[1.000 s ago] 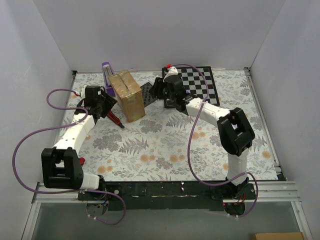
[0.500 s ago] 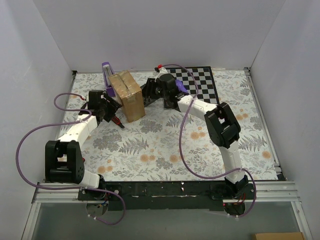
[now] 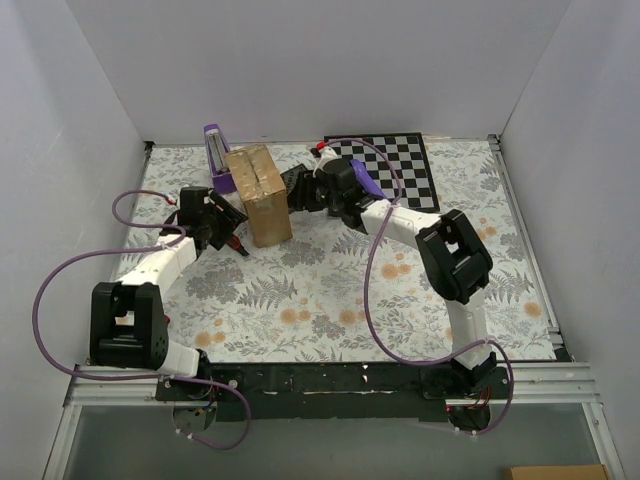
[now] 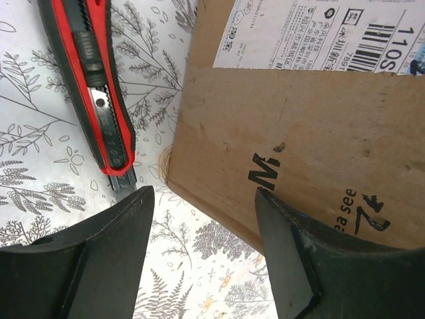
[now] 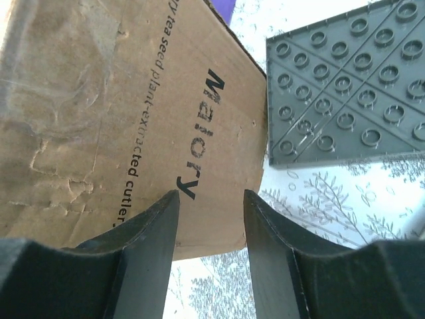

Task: Unpack the express box
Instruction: Move the express box to the center of the board.

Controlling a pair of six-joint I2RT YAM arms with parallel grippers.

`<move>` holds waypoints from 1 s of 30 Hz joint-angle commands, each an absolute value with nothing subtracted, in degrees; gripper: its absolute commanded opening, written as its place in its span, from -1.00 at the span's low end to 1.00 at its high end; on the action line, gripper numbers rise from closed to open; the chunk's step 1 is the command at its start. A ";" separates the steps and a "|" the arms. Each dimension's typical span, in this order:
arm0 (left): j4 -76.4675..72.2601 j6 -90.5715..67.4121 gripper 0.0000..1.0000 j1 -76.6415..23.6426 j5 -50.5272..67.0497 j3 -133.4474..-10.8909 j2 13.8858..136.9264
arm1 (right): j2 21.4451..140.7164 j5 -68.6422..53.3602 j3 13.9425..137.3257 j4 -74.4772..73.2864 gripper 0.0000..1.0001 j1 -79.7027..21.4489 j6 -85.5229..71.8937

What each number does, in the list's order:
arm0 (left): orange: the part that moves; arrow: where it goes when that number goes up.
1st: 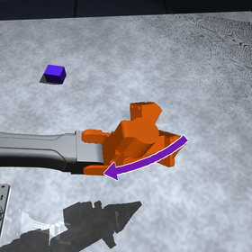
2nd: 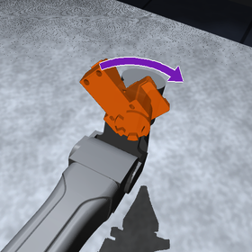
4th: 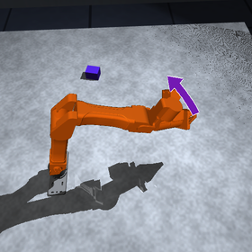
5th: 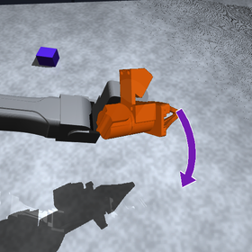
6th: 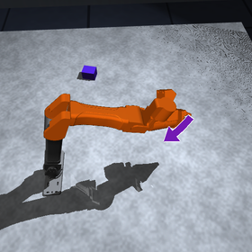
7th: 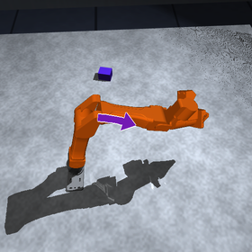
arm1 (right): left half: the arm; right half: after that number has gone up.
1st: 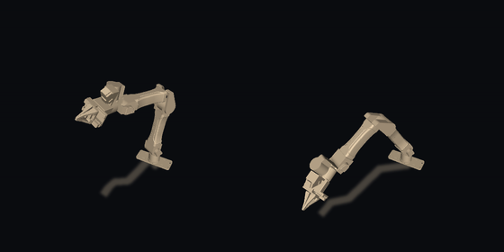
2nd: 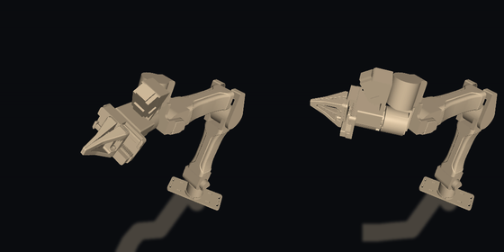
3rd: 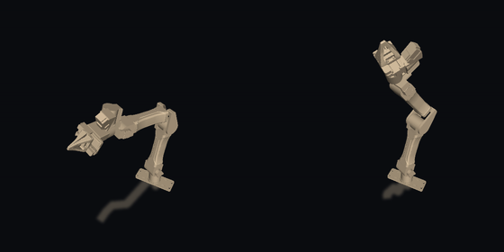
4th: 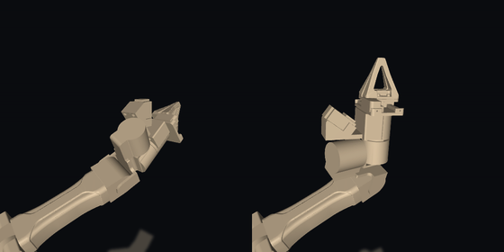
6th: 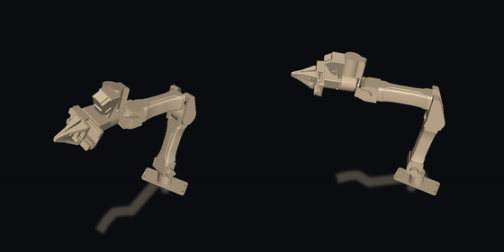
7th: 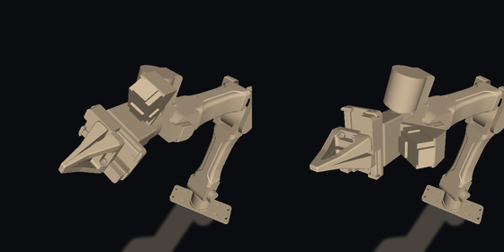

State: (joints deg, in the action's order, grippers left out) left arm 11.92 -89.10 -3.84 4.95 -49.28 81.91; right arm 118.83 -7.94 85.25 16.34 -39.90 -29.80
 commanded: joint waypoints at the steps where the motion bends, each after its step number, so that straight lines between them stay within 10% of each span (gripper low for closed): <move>1: 10.63 -87.80 0.25 -8.60 7.74 -48.34 78.58 | 112.78 -11.69 81.13 17.93 0.04 -42.71 -29.00; 30: 16.17 -98.52 0.25 -35.59 -5.71 -42.19 63.19 | 83.85 -8.18 48.78 12.66 0.08 -44.21 -28.13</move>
State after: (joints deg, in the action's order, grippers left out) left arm 22.72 -93.78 -30.09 -6.15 -40.75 64.16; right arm 87.72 -2.98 50.85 13.39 -40.91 -27.88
